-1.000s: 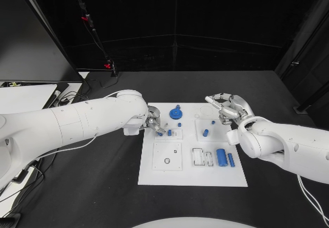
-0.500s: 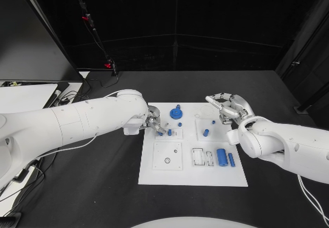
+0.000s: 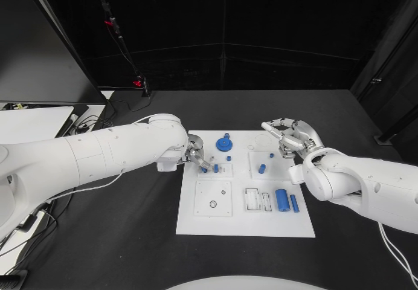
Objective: Assemble the parts on the task board
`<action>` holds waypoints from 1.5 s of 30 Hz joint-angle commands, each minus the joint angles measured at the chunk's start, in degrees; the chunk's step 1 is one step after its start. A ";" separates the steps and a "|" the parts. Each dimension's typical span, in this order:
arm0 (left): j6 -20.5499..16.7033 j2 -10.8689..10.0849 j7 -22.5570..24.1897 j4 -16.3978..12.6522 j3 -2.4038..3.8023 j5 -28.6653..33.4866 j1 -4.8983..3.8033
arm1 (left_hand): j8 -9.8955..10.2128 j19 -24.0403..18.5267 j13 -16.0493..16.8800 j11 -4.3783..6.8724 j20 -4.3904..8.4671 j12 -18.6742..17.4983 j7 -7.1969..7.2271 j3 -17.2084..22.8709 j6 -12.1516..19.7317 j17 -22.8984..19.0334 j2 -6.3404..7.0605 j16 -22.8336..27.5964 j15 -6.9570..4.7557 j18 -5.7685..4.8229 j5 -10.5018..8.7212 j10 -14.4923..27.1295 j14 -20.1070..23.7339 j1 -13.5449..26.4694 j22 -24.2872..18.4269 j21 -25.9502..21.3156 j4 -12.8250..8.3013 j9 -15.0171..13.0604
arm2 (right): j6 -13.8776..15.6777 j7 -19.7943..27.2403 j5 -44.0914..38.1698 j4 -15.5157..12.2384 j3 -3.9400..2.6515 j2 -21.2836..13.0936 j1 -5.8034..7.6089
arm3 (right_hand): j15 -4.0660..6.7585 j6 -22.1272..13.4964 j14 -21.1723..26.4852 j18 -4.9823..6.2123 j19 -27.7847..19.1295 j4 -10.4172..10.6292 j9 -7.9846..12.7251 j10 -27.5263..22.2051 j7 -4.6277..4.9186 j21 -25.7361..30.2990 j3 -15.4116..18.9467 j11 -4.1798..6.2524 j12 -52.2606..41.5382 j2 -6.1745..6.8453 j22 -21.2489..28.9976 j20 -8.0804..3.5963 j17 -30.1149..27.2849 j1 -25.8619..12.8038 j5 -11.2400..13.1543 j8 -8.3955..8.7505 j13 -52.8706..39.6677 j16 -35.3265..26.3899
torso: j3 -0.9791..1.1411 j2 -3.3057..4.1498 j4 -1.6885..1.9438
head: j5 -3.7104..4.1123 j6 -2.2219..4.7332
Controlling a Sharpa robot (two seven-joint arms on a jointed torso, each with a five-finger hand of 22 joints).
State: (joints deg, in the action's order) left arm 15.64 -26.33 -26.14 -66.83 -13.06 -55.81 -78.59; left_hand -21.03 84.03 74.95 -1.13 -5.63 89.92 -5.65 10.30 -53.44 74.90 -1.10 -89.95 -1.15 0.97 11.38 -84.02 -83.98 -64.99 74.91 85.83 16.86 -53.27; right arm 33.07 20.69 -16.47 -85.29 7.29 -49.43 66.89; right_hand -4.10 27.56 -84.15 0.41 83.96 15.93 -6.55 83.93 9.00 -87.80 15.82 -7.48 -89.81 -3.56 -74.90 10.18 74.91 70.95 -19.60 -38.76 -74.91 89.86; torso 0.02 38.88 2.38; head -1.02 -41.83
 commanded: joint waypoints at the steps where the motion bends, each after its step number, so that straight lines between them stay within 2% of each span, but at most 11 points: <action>1: 1.47 -0.13 -2.05 0.22 -0.50 -1.26 0.70 | -0.16 -0.05 15.05 -0.54 -0.32 0.08 0.89 -0.62 2.16 15.10 -0.02 -0.05 0.49 0.73 -0.17 -5.98 -6.02 0.57 12.83 -0.37 -0.03 0.11 | 0.17 0.27 0.06 -0.08 -0.03 0.03 0.09 | -0.36 0.45 -5.85 0.49 3.42 0.36 0.09 6.07 3.23 0.21 0.10 -0.41 -0.19 -0.74 -13.77 0.55 15.09 -0.03 -0.26 -0.03 -15.09 0.14 | 0.00 -0.01 -0.03 | 0.00 -0.02; 31: 0.50 -0.91 -1.31 -0.55 -0.49 -1.54 0.82 | -1.18 0.26 15.05 -0.47 -0.41 0.08 1.02 -3.62 2.07 15.10 -1.40 -0.05 0.51 0.66 2.91 -5.98 -6.02 2.15 12.94 -0.13 -0.10 0.73 | 0.05 0.14 0.06 0.12 -0.03 0.11 0.09 | -0.36 0.45 -5.85 0.49 3.42 0.36 0.10 6.07 3.23 0.21 0.10 -0.41 -0.19 -0.74 -13.77 0.55 15.09 -0.03 -0.26 -0.03 -15.09 0.14 | -0.01 0.02 -0.02 | -0.17 -0.08; 45: -0.71 -1.33 -0.01 -0.74 -0.49 -1.63 0.86 | -1.98 0.45 15.05 -0.27 -0.36 0.08 1.25 -4.09 1.68 15.10 -1.57 -0.05 0.39 0.61 3.47 -5.98 -6.02 1.72 13.01 0.01 -0.12 0.45 | 0.05 -0.01 0.06 0.29 -0.02 0.19 0.09 | -0.37 0.50 -5.85 0.51 3.36 0.36 0.14 6.07 3.25 0.27 0.07 -0.43 -0.19 -0.81 -13.74 0.56 15.09 -0.02 -0.28 -0.03 -15.09 0.14 | -0.04 0.02 -0.03 | -0.14 -0.31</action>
State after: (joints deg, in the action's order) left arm 14.74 -27.47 -25.32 -67.77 -13.05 -56.13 -78.42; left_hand -22.97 84.03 74.95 -1.32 -5.63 89.92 -4.22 6.56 -52.00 74.90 -2.38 -89.95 -1.15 0.97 14.53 -83.82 -83.98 -63.20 74.91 85.61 16.71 -52.84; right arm 33.06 20.52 -16.47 -84.96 7.29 -49.29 66.89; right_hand -4.10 27.72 -84.15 0.41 84.14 15.93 -6.47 83.93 9.16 -87.80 15.82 -7.48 -89.81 -3.66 -74.90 10.37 74.90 71.03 -19.60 -38.76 -74.92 89.86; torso -0.02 38.91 2.34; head -1.20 -42.11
